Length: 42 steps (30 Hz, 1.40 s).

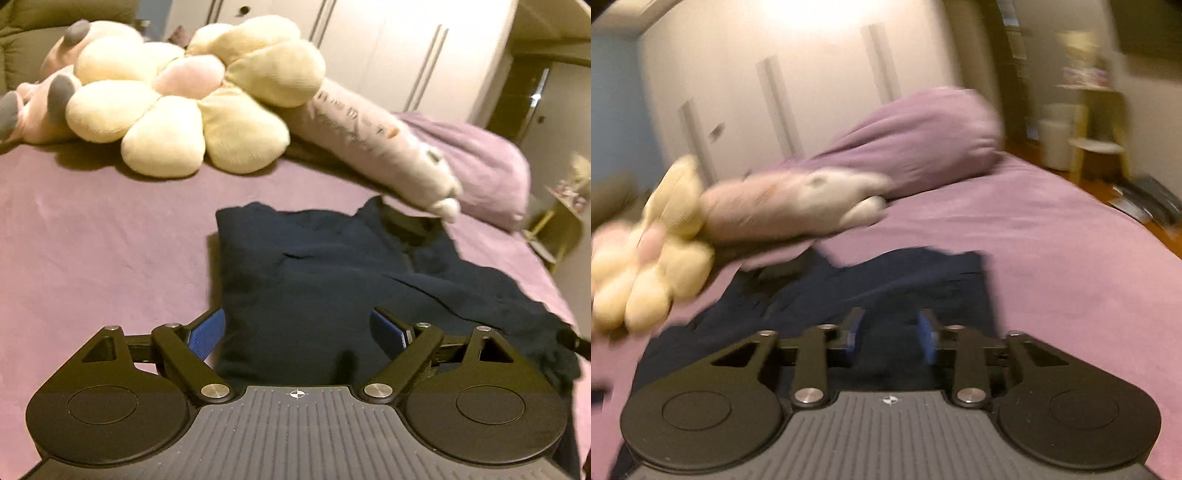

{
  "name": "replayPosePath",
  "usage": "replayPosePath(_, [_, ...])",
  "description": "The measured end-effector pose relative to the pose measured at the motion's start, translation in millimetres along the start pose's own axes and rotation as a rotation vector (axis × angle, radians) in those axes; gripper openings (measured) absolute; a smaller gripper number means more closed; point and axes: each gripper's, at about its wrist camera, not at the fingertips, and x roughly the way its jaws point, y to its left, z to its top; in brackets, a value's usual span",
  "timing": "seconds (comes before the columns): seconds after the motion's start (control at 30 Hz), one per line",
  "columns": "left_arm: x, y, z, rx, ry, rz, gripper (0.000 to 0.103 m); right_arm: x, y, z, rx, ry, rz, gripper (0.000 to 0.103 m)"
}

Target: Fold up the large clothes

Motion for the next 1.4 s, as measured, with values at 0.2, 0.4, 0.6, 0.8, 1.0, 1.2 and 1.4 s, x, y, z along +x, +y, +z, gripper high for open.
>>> replayPosePath(0.2, [34, 0, -34, 0.043, 0.060, 0.044, 0.097, 44, 5, -46, -0.228, 0.070, -0.112, 0.017])
replayPosePath(0.4, [29, 10, -45, 0.059, 0.059, 0.016, 0.102, 35, -10, -61, -0.262, 0.033, -0.087, 0.010])
replayPosePath(0.6, [7, 10, -10, -0.071, -0.003, -0.006, 0.102, 16, 1, -43, -0.205, 0.006, -0.069, 0.011])
replayPosePath(0.8, [35, -23, 14, 0.068, -0.054, 0.092, 0.102, 36, -2, -11, -0.144, -0.036, -0.133, 0.011])
replayPosePath(1.0, [91, -34, 2, 0.146, 0.007, 0.193, 0.103, 81, -14, -25, -0.280, 0.016, -0.203, 0.007])
replayPosePath(1.2, [98, -34, -10, 0.183, -0.024, 0.212, 0.103, 94, -27, -32, -0.329, -0.009, -0.171, 0.007])
replayPosePath(1.4, [84, -25, -8, 0.169, -0.001, 0.173, 0.103, 58, -26, -19, -0.271, -0.022, -0.154, 0.008])
